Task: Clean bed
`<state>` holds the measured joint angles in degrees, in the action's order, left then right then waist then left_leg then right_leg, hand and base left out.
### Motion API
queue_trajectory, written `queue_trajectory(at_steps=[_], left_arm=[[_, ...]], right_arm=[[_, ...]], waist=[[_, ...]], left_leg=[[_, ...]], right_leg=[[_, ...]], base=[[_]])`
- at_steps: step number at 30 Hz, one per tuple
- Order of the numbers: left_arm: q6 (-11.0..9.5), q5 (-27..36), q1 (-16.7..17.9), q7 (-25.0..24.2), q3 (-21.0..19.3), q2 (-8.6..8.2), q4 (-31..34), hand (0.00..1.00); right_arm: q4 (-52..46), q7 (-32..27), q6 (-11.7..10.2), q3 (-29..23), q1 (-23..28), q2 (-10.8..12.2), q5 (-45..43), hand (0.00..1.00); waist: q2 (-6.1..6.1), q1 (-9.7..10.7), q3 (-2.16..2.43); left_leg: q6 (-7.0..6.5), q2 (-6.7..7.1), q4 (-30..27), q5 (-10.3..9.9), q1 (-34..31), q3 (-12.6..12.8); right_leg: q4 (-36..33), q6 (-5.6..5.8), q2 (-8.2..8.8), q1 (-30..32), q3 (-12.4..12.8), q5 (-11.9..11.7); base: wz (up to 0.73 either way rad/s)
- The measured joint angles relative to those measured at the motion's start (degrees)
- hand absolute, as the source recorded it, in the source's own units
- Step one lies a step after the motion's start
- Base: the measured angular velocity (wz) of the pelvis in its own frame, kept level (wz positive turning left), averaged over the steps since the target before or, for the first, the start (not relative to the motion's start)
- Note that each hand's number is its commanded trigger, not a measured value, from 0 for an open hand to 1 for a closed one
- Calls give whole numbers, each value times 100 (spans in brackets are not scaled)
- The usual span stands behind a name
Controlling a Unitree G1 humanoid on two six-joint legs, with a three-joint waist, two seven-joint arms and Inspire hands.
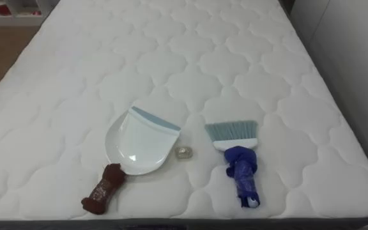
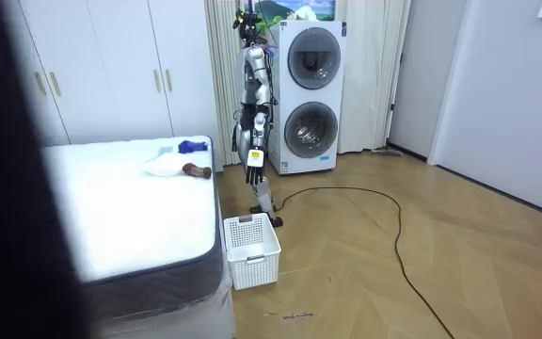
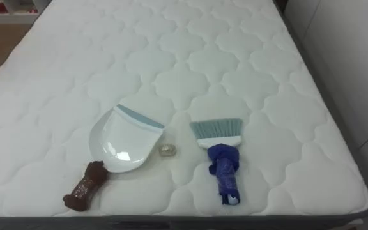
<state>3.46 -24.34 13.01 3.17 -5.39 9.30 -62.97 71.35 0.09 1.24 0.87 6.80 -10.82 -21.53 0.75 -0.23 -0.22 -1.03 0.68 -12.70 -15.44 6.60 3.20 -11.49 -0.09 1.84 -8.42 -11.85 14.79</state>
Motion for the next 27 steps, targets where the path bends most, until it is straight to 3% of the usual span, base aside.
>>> queue_trajectory(at_steps=[8,17,23,27], left_arm=[[-16,-3,29,77,-86,4,-4,0],[-247,4,18,357,-120,50,25,0],[-614,253,-44,1034,-180,48,310,0],[-899,245,-85,1466,-348,34,1010,0]], right_arm=[[0,-153,-41,-91,0,-5,-118,0],[-6,-492,-197,-215,1,-10,-112,0],[-12,-713,-507,-226,-13,-9,-87,0],[-10,-785,-732,-227,-28,-11,136,0]], waist=[[62,-2,23],[111,14,3],[100,-4,15],[91,-5,30]], left_leg=[[0,0,0,0,2,-3],[-1,0,-4,0,-11,-5],[-1,1,24,1,-10,-6],[-13,1,50,14,-25,-11]], right_leg=[[-15,0,-1,27,16,0],[-10,-1,2,31,24,-1],[-4,2,-6,33,41,-2],[-6,0,-3,14,-3,-12]], base=[[0],[0],[0],[2]])
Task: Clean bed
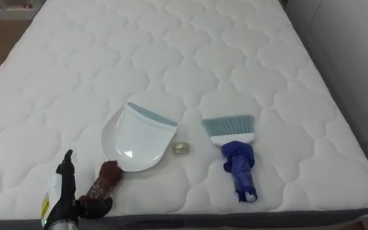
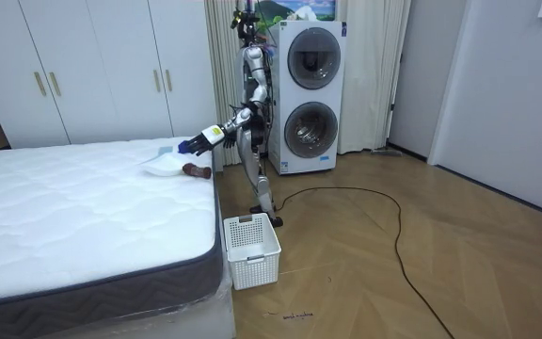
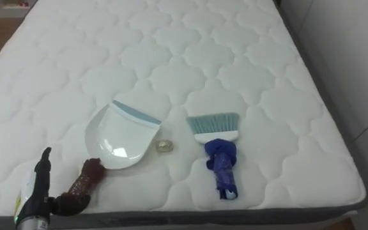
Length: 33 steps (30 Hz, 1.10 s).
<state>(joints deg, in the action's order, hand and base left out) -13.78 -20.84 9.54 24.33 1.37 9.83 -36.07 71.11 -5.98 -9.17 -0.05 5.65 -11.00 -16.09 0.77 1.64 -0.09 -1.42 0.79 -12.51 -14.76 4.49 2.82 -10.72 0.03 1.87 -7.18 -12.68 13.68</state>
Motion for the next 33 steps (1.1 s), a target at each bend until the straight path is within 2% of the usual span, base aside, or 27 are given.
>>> queue_trajectory(at_steps=[6,10,12,14,16,18,21,23,28,29,30,32,33], left_arm=[[3,166,-555,-11,258,0,-669,0],[2,351,-771,-7,325,4,-854,0],[3,568,-844,-1,329,32,-898,0],[3,656,-948,13,333,34,-907,0],[-1,693,-1129,21,333,33,-1031,0],[0,711,-1446,20,325,26,-1418,0],[-5,787,-1771,56,316,27,-1709,0],[-7,841,-1902,108,315,27,-1857,0],[-11,1369,-2140,233,322,28,-2137,0],[-11,1440,-2195,290,321,35,-2139,0],[-11,1461,-2282,342,320,43,-2140,0],[-12,1465,-2413,430,320,48,-2146,0],[-12,1484,-2483,438,320,59,-2157,0]], right_arm=[[6,208,60,336,-216,2,252,0],[75,379,64,390,-409,8,485,0],[77,414,142,393,-463,3,576,0],[76,410,176,460,-529,-18,663,0],[107,400,175,529,-679,-31,663,0],[234,347,172,561,-872,0,660,0],[253,307,172,563,-972,-11,660,0],[276,291,172,565,-1032,-11,673,0],[309,151,170,788,-1140,-16,752,0],[320,108,170,788,-1182,-16,766,0],[336,71,172,788,-1249,-17,795,0],[429,40,172,831,-1357,-15,885,0],[451,11,172,919,-1414,-19,903,0]], waist=[[-73,-3,-11],[-71,53,-23],[-80,78,-29],[-93,80,-45],[-136,78,-81],[-191,99,-119],[-225,99,-136],[-228,106,-141],[-228,139,-160],[-232,133,-172],[-236,133,-212],[-223,119,-257],[-222,112,-264]], left_leg=[[-11,-15,-138,7,-336,3],[-21,-13,-236,13,-549,-17],[-22,-14,-297,13,-688,-41],[-22,-20,-360,14,-851,-45],[-22,-32,-460,14,-1050,-54],[-22,-45,-540,14,-1247,-59],[-22,-57,-658,14,-1507,-72],[-23,-97,-696,15,-1624,-94],[-37,-97,-758,41,-1878,-83],[-38,-101,-816,42,-1992,-57],[-42,-103,-870,44,-2091,-57],[-63,-100,-918,56,-2215,-18],[-72,-100,-947,62,-2302,14]], right_leg=[[-50,-18,-3,300,-2,-65],[-117,-19,7,514,-7,-75],[-136,-20,9,622,-10,-81],[-219,-20,10,799,-11,-81],[-279,-40,9,979,-13,-93],[-346,-58,6,1164,-24,-103],[-476,-58,12,1435,-43,-103],[-546,-58,16,1563,-49,-103],[-752,-59,52,1883,-39,-103],[-857,-60,60,2024,-20,-101],[-976,-59,78,2159,-4,-100],[-1090,-59,102,2331,14,-99],[-1111,-59,109,2411,28,-99]], base=[[0],[3],[2],[0],[0],[0],[0],[0],[0],[0],[0],[-7],[-11]])
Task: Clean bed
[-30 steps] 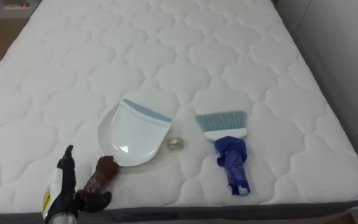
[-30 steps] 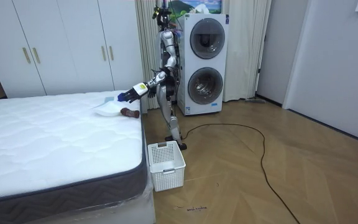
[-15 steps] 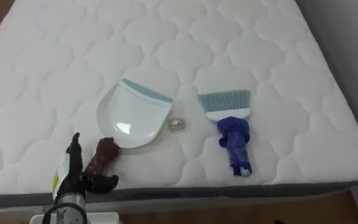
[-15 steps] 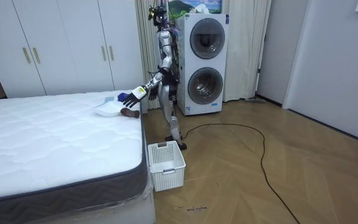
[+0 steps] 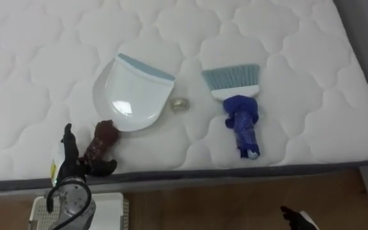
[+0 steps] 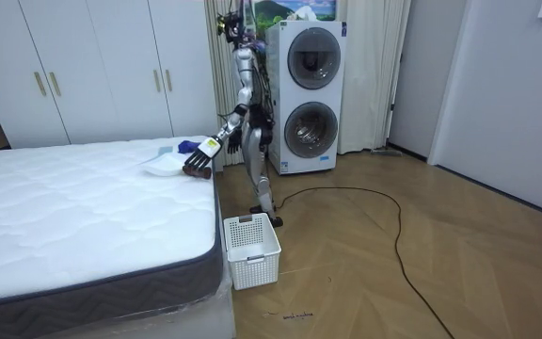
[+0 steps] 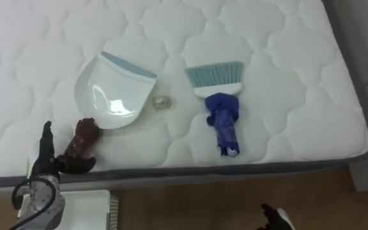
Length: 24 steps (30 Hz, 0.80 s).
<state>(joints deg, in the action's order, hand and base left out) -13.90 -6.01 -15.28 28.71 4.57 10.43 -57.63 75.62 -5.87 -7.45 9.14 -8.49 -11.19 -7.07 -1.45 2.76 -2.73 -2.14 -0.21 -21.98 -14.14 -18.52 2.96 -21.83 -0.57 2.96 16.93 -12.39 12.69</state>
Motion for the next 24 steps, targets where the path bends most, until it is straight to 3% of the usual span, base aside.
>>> queue_trajectory(at_steps=[9,24], left_arm=[[-49,213,-265,107,4,38,-56,0],[-51,650,-430,90,20,106,-260,0]], right_arm=[[-2,-163,-15,369,-136,-30,290,0],[-89,-151,-16,437,-193,-58,775,0]], waist=[[-102,32,-81],[-78,293,-85]], left_leg=[[-4,-11,-374,2,-545,2],[-15,-3,-970,9,-1162,32]], right_leg=[[-215,-35,14,446,72,17],[-1038,-165,194,1135,45,216]], base=[[0],[2]])
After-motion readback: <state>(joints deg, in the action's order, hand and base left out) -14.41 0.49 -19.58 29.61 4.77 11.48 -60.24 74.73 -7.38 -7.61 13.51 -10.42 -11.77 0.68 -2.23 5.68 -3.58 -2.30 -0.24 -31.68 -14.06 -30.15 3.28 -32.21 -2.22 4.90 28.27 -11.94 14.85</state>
